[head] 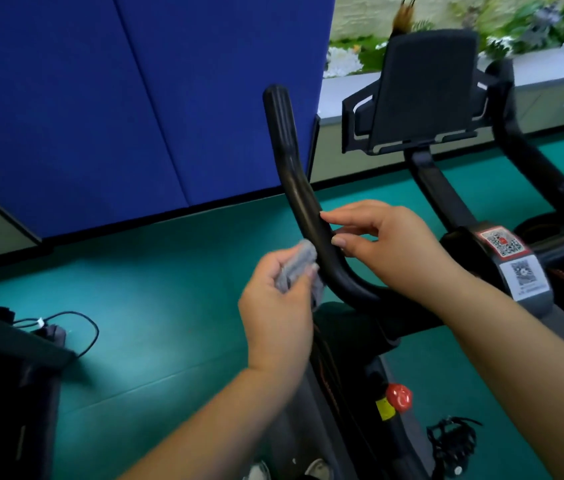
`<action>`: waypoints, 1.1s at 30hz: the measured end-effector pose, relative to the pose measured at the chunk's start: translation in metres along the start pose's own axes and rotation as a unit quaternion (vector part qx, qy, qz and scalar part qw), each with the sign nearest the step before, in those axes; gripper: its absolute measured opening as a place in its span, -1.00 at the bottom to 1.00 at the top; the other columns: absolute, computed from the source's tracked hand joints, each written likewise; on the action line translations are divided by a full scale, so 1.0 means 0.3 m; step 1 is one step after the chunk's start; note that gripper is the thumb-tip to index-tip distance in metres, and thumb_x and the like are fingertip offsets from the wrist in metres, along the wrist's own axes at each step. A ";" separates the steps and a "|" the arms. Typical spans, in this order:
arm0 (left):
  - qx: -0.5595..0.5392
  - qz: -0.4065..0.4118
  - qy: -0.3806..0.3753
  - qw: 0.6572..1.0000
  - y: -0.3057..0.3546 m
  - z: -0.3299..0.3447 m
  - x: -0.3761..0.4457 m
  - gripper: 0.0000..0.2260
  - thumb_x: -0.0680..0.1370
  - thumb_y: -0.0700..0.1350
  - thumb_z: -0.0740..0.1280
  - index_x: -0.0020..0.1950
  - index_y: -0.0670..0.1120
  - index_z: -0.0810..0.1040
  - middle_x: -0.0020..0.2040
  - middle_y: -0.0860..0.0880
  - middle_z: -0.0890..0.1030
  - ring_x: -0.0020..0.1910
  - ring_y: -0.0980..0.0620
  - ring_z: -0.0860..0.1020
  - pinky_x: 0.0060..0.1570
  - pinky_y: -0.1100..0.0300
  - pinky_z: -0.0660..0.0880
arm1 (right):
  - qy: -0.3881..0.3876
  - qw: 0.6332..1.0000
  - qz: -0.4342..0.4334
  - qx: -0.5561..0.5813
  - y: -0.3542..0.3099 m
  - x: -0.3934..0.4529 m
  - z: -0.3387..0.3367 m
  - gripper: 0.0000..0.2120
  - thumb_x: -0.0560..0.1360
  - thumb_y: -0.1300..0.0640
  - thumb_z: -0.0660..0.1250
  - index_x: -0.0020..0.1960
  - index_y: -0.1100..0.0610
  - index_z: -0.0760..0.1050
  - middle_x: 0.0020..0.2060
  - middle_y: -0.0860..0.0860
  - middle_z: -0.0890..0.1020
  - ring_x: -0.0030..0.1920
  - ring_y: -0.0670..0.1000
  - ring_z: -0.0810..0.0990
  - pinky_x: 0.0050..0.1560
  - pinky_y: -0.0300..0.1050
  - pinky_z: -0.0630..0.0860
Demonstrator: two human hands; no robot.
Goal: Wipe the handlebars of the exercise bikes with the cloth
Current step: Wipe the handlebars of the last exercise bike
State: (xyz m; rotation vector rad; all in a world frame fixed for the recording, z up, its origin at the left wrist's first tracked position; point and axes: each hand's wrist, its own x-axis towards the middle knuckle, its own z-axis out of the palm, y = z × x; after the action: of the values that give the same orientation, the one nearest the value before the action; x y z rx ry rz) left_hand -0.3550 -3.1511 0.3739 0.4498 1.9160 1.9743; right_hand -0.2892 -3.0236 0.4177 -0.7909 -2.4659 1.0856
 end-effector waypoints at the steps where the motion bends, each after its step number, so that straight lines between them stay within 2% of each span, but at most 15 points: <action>1: -0.002 0.001 -0.007 1.000 0.002 -0.006 -0.018 -0.82 0.45 -0.29 0.41 -0.11 -0.01 0.60 -0.18 0.12 0.64 -0.22 0.28 0.56 -0.16 0.39 0.48 | 0.005 1.000 0.004 0.004 -0.004 -0.004 0.003 -0.68 0.47 0.26 0.39 0.13 -0.09 0.58 0.04 -0.17 0.56 -0.05 -0.35 0.56 0.11 -0.45 0.43; 5: 0.019 0.023 -0.024 0.999 0.034 -0.014 0.101 -0.87 0.46 -0.27 0.40 -0.06 -0.07 0.62 -0.16 0.13 0.64 -0.21 0.31 0.56 -0.17 0.45 0.45 | 0.013 1.000 0.016 0.004 -0.018 -0.022 0.006 -0.66 0.47 0.26 0.38 0.09 -0.15 0.55 0.03 -0.18 0.57 -0.04 -0.34 0.56 0.09 -0.50 0.40; 6: 0.024 0.021 -0.023 0.999 0.038 -0.011 0.141 -0.88 0.47 -0.25 0.40 -0.06 -0.06 0.62 -0.16 0.12 0.64 -0.20 0.29 0.57 -0.18 0.43 0.46 | 0.014 1.000 0.021 0.003 -0.019 -0.028 0.008 -0.67 0.48 0.26 0.38 0.10 -0.13 0.56 0.04 -0.17 0.57 -0.03 -0.31 0.56 0.10 -0.47 0.42; 9: 0.014 0.007 -0.016 1.000 0.021 -0.005 0.159 -0.88 0.48 -0.23 0.38 -0.08 0.00 0.60 -0.15 0.08 0.64 -0.19 0.17 0.59 -0.14 0.29 0.51 | 0.035 0.999 0.035 0.010 -0.015 -0.060 0.015 -0.71 0.49 0.27 0.37 0.11 -0.06 0.61 0.05 -0.14 0.58 0.02 -0.18 0.59 0.18 -0.18 0.50; 10: 0.007 0.001 -0.015 1.000 0.009 -0.004 0.128 -0.87 0.49 -0.23 0.38 -0.10 0.01 0.58 -0.16 0.07 0.64 -0.20 0.16 0.59 -0.13 0.25 0.52 | 0.040 0.998 0.037 0.006 -0.014 -0.072 0.016 -0.71 0.49 0.26 0.37 0.10 -0.06 0.61 0.05 -0.14 0.59 0.03 -0.17 0.58 0.20 -0.15 0.50; 12: 0.007 -0.007 -0.021 1.000 -0.019 -0.011 0.029 -0.86 0.48 -0.24 0.39 -0.12 0.02 0.57 -0.18 0.06 0.63 -0.21 0.16 0.57 -0.12 0.22 0.52 | 0.043 0.999 0.032 0.001 -0.009 -0.091 0.013 -0.71 0.48 0.27 0.37 0.09 -0.07 0.62 0.04 -0.16 0.59 0.06 -0.19 0.57 0.22 -0.19 0.47; 15: 0.004 -0.013 -0.034 0.999 -0.038 -0.023 -0.094 -0.82 0.46 -0.28 0.40 -0.14 0.02 0.57 -0.19 0.09 0.64 -0.22 0.22 0.57 -0.10 0.29 0.51 | 0.033 0.999 0.020 -0.001 -0.003 -0.110 -0.004 -0.73 0.47 0.29 0.38 0.05 -0.04 0.64 0.01 -0.16 0.60 0.08 -0.21 0.56 0.17 -0.33 0.46; 18: -0.001 -0.001 -0.019 1.000 -0.049 -0.015 -0.073 -0.83 0.46 -0.29 0.39 -0.11 -0.01 0.57 -0.14 0.07 0.64 -0.18 0.22 0.57 -0.07 0.30 0.51 | 0.035 0.999 0.001 -0.014 0.010 -0.133 -0.028 -0.74 0.47 0.30 0.38 -0.02 -0.05 0.64 -0.01 -0.14 0.63 0.04 -0.22 0.57 0.07 -0.44 0.44; 21: -0.011 -0.013 0.001 1.000 -0.052 0.000 -0.023 -0.86 0.49 -0.25 0.37 -0.07 -0.01 0.56 -0.10 0.03 0.64 -0.13 0.14 0.59 -0.05 0.20 0.53 | 0.037 0.998 -0.023 -0.042 0.034 -0.172 -0.059 -0.76 0.46 0.27 0.40 -0.05 -0.08 0.63 -0.03 -0.16 0.63 0.02 -0.22 0.56 0.05 -0.46 0.42; 27: -0.009 -0.006 -0.011 1.000 -0.075 0.016 -0.168 -0.82 0.46 -0.31 0.38 -0.14 -0.02 0.53 -0.24 0.08 0.60 -0.28 0.26 0.54 -0.21 0.38 0.46 | 0.058 0.996 -0.046 -0.048 0.086 -0.233 -0.120 -0.77 0.46 0.26 0.40 -0.03 -0.05 0.64 -0.03 -0.24 0.61 0.07 -0.24 0.55 0.16 -0.41 0.40; 29: -0.017 -0.019 -0.012 1.000 -0.093 0.019 -0.189 -0.81 0.46 -0.30 0.39 -0.11 -0.01 0.54 -0.21 0.09 0.62 -0.24 0.23 0.57 -0.17 0.35 0.48 | 0.068 0.995 -0.048 -0.051 0.109 -0.245 -0.138 -0.77 0.46 0.26 0.39 -0.01 -0.06 0.63 -0.03 -0.24 0.60 0.09 -0.21 0.54 0.22 -0.32 0.41; 31: -0.046 -0.047 -0.008 0.998 -0.105 0.032 -0.190 -0.82 0.47 -0.28 0.39 -0.05 -0.01 0.55 -0.15 0.07 0.64 -0.17 0.16 0.60 -0.08 0.20 0.53 | 0.082 0.993 -0.060 -0.063 0.135 -0.260 -0.162 -0.77 0.46 0.27 0.39 0.00 -0.03 0.63 -0.03 -0.19 0.62 0.10 -0.14 0.55 0.25 -0.15 0.43; 33: -0.070 -0.070 0.003 0.995 -0.113 0.055 -0.196 -0.82 0.48 -0.27 0.38 -0.01 -0.02 0.54 -0.10 0.04 0.65 -0.12 0.10 0.61 -0.02 0.11 0.54 | 0.095 0.990 -0.075 -0.077 0.156 -0.279 -0.188 -0.77 0.45 0.29 0.40 0.02 0.02 0.63 -0.02 -0.11 0.63 0.11 -0.09 0.56 0.25 -0.08 0.45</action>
State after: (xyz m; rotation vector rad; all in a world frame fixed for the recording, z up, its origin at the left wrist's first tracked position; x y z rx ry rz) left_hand -0.2943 -3.1626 0.3417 0.2654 1.7471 2.0038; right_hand -0.1784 -3.0165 0.4130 -0.7023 -2.4234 0.7382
